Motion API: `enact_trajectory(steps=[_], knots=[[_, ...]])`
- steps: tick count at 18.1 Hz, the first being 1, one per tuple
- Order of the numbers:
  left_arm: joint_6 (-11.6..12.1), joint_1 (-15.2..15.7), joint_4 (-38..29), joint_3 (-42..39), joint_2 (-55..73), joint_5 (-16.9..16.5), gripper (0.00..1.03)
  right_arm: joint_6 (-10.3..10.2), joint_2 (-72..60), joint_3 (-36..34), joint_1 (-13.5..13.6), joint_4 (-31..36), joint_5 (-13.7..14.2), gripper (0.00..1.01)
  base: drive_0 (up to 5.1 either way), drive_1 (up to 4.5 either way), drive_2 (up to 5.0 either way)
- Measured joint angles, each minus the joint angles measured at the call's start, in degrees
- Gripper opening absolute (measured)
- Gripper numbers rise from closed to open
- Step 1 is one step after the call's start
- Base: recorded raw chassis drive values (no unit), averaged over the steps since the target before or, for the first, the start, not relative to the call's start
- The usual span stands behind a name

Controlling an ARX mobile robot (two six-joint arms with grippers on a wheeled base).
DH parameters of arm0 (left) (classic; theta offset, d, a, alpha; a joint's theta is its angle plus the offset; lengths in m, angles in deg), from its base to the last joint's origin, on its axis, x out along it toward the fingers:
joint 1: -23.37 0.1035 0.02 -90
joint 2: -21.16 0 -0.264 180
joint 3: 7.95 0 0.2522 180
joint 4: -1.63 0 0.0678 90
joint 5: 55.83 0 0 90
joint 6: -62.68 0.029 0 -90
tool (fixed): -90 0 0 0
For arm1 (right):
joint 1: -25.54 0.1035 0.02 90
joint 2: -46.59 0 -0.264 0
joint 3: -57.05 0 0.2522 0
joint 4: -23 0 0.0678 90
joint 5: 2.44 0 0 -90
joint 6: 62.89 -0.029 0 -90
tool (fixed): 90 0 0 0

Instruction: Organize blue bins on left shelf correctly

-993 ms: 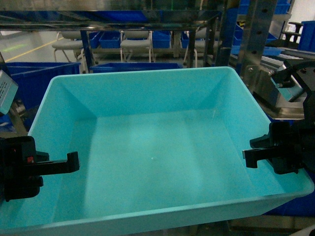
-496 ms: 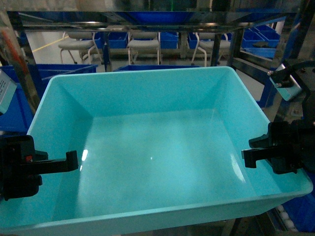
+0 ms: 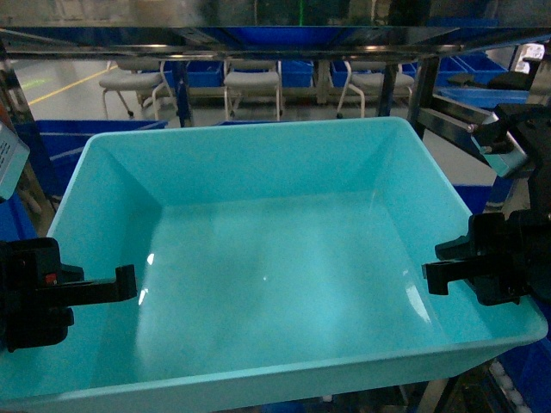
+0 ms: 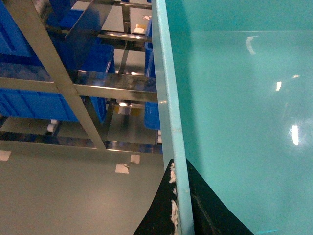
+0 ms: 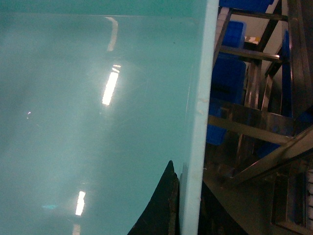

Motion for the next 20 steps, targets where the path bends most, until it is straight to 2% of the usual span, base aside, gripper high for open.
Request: enact_trajectory(steps=[20], knots=[[0.02, -0.11, 0.07, 0.0, 0.15, -0.09, 0.02, -0.28, -0.11, 0.42, -0.22, -1.42, -0.26, 0.02, 0.0, 0.0, 0.0]])
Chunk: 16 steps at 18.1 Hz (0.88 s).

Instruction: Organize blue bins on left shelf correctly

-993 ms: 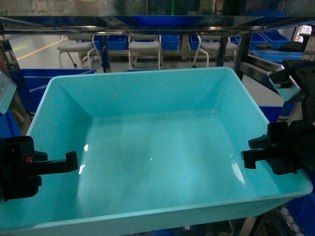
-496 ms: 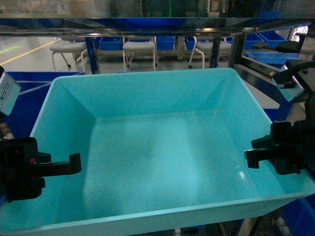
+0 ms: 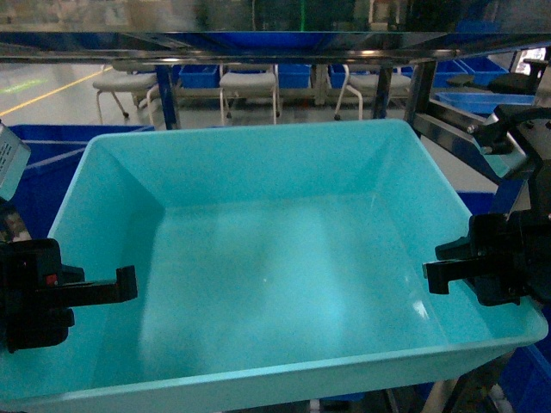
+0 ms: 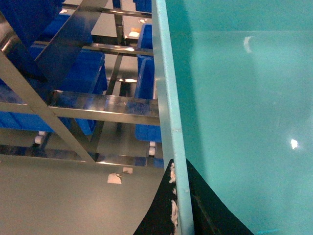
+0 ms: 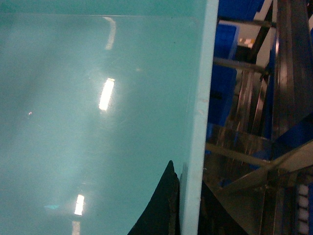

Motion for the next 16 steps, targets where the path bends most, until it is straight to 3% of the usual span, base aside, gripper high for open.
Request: enact_trajectory(steps=[5, 9, 16], knots=[[-0.13, 1.99, 2.67, 2.4, 3.58, -1.9, 0.02, -0.59, -5.68, 5.22, 0.42, -5.64, -0.59, 0.02, 0.0, 0.0, 0.0], [-0.37, 3.04, 3.17, 3.52, 6.78, -4.13, 0.02, -0.42, -8.61, 6.91, 0.9, -7.19, 0.57, 0.02, 0.0, 0.0, 0.0], [-1.57, 3.61, 5.68, 4.7, 11.54, -7.19, 0.02, 2.16, -11.37, 7.8, 1.51, -10.01, 1.6, 0.02, 0.0, 0.0, 0.0]])
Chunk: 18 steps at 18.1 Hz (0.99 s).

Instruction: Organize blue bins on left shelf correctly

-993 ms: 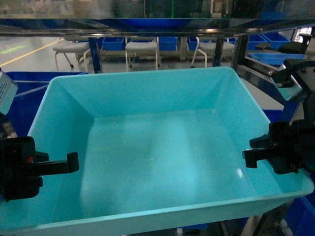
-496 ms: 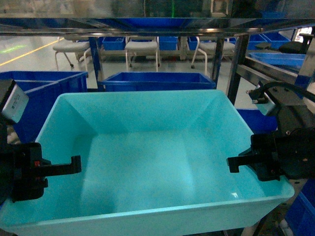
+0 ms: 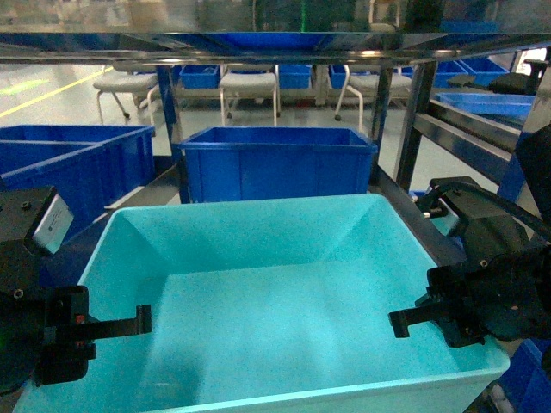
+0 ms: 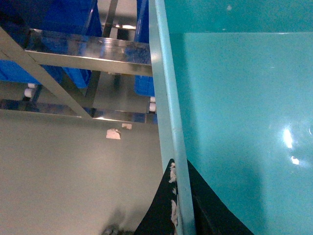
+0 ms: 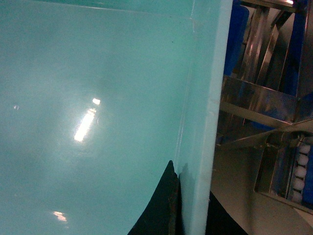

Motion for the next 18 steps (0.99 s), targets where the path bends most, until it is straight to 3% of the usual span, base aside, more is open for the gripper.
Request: enact_trajectory(steps=[7, 11, 18], knots=[[-0.24, 0.0, 1.14, 0.28, 0.0, -0.7, 0.02, 0.39, 0.2, 0.59, -0.02, -2.16, -0.09, 0.02, 0.0, 0.0, 0.0], [-3.1, -0.48, 2.8, 5.99, 6.58, -1.73, 0.02, 0.81, -2.91, 5.09, -0.46, -5.44, 0.92, 0.02, 0.0, 0.0, 0.0], [-2.78, -0.37, 2.86, 11.69, 16.46, -3.5, 0.02, 2.27, -8.61, 8.79, -0.9, -7.39, 1.99, 0.02, 0.0, 0.0, 0.0]])
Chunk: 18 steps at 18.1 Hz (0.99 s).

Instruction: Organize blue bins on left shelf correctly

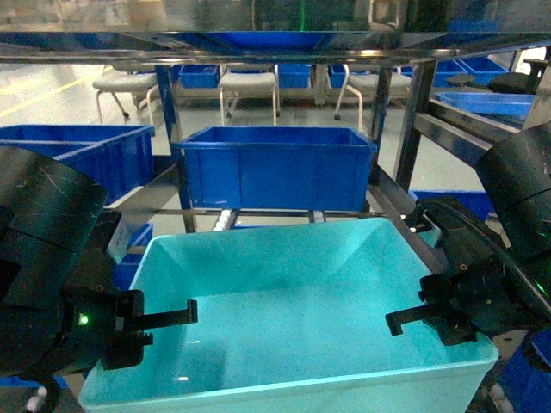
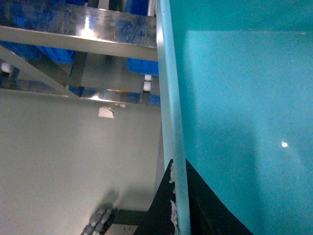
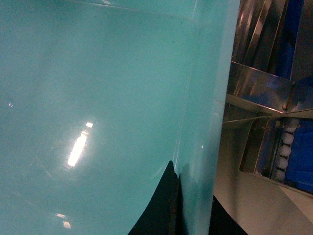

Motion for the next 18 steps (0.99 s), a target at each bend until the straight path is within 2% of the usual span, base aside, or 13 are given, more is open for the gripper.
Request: enact_trajectory(steps=[3, 7, 18], knots=[[0.9, 0.39, 0.26, 2.49, 2.64, -0.46, 0.02, 0.83, -2.14, 2.34, -0.02, -0.44, 0.59, 0.02, 0.0, 0.0, 0.0], [2.34, 0.87, 1.16, 4.87, 4.22, -0.74, 0.02, 0.81, -3.06, 3.15, -0.31, -0.96, 0.57, 0.02, 0.0, 0.0, 0.0], [2.58, 0.87, 1.18, 4.87, 4.22, -0.74, 0.02, 0.81, -3.06, 3.15, -0.31, -0.98, 0.55, 0.02, 0.0, 0.0, 0.0]])
